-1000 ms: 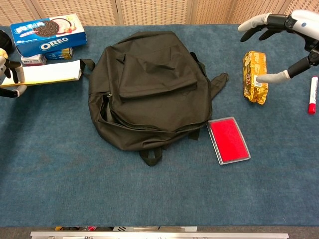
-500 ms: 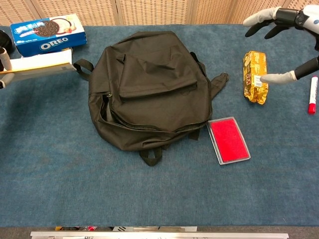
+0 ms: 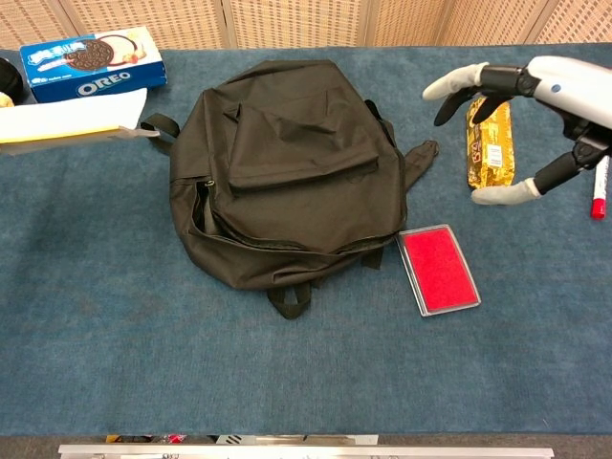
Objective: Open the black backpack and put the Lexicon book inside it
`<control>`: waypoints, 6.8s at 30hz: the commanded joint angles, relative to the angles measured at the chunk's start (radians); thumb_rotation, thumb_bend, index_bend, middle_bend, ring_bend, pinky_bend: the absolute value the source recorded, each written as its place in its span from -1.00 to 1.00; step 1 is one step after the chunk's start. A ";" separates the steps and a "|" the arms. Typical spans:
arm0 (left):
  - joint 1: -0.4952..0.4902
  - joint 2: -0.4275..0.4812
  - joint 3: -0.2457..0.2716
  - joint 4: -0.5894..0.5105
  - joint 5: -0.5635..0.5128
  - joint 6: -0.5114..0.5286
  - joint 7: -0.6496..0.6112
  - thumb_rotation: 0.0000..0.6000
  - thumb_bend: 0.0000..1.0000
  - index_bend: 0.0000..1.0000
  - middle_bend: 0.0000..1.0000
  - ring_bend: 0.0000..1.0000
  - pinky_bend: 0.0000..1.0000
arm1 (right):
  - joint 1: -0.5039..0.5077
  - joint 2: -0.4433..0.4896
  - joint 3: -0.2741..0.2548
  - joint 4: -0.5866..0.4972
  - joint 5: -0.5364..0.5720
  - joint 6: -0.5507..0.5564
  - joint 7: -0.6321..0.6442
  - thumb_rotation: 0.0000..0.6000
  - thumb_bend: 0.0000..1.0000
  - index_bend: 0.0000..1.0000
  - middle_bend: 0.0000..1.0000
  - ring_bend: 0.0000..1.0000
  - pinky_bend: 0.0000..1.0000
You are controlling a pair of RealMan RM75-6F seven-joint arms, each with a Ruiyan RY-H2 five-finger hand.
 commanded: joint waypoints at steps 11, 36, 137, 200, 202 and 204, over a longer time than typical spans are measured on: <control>0.038 0.023 0.033 -0.046 0.086 0.079 0.010 1.00 -0.32 0.27 0.24 0.01 0.08 | 0.122 -0.174 0.055 0.040 0.192 -0.196 -0.255 1.00 -0.73 -0.55 -0.30 -0.64 -0.40; 0.063 0.018 0.027 -0.039 0.101 0.079 -0.003 1.00 -0.32 0.27 0.25 0.01 0.08 | 0.154 -0.473 0.010 0.265 0.309 -0.158 -0.620 1.00 -0.74 -0.55 -0.30 -0.64 -0.37; 0.050 0.105 0.030 -0.114 0.210 0.134 -0.056 1.00 -0.32 0.28 0.24 0.01 0.08 | 0.290 -0.824 0.531 0.268 0.998 0.156 -0.530 1.00 0.59 0.62 0.42 0.09 0.55; -0.250 -0.094 -0.019 -0.276 0.189 -0.300 0.080 1.00 -0.32 0.28 0.24 0.01 0.08 | 0.442 -1.018 0.731 0.289 1.002 0.299 -0.359 1.00 0.59 0.62 0.42 0.09 0.55; -0.252 -0.102 -0.013 -0.269 0.187 -0.302 0.073 1.00 -0.32 0.28 0.24 0.01 0.08 | 0.442 -1.018 0.733 0.291 1.000 0.301 -0.359 1.00 0.59 0.62 0.42 0.09 0.55; -0.252 -0.110 -0.004 -0.267 0.191 -0.302 0.078 1.00 -0.32 0.28 0.24 0.01 0.08 | 0.444 -1.020 0.734 0.294 1.000 0.300 -0.356 1.00 0.59 0.62 0.42 0.09 0.55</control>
